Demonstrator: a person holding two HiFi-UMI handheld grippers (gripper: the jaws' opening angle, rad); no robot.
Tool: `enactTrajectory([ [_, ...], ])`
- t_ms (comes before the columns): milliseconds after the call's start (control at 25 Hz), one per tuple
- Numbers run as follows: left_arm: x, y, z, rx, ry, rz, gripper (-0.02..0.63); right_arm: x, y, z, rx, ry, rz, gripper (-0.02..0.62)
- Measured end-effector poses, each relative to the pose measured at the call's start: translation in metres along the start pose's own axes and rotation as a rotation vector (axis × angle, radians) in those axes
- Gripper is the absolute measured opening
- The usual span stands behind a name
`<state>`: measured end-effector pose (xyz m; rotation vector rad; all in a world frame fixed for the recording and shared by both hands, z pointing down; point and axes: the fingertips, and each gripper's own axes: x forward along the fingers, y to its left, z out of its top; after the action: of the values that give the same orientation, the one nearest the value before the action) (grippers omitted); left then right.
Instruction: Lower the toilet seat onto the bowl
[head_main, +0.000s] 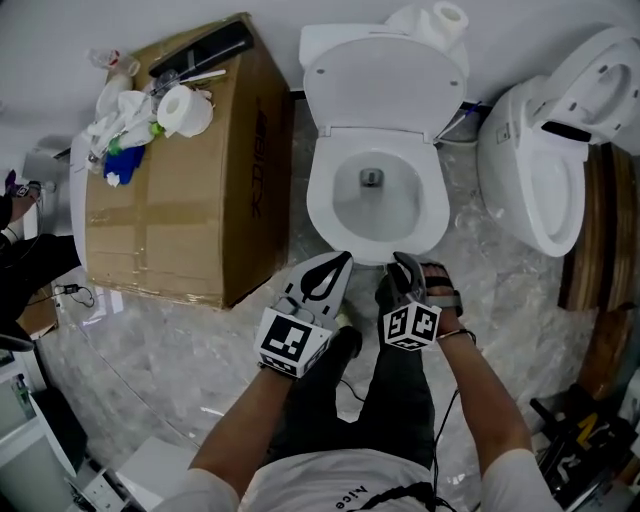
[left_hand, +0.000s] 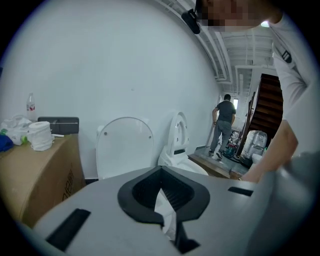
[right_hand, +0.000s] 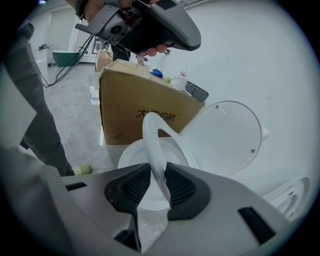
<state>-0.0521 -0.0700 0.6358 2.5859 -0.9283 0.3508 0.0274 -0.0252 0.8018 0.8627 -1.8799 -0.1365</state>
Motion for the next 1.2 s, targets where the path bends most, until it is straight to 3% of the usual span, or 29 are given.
enactTrajectory([
  [1200, 0.037, 0.011, -0.125, 0.037, 0.044, -0.035, 0.011, 0.115, 0.131, -0.095, -0.035, 0.057, 0.108, 0.132],
])
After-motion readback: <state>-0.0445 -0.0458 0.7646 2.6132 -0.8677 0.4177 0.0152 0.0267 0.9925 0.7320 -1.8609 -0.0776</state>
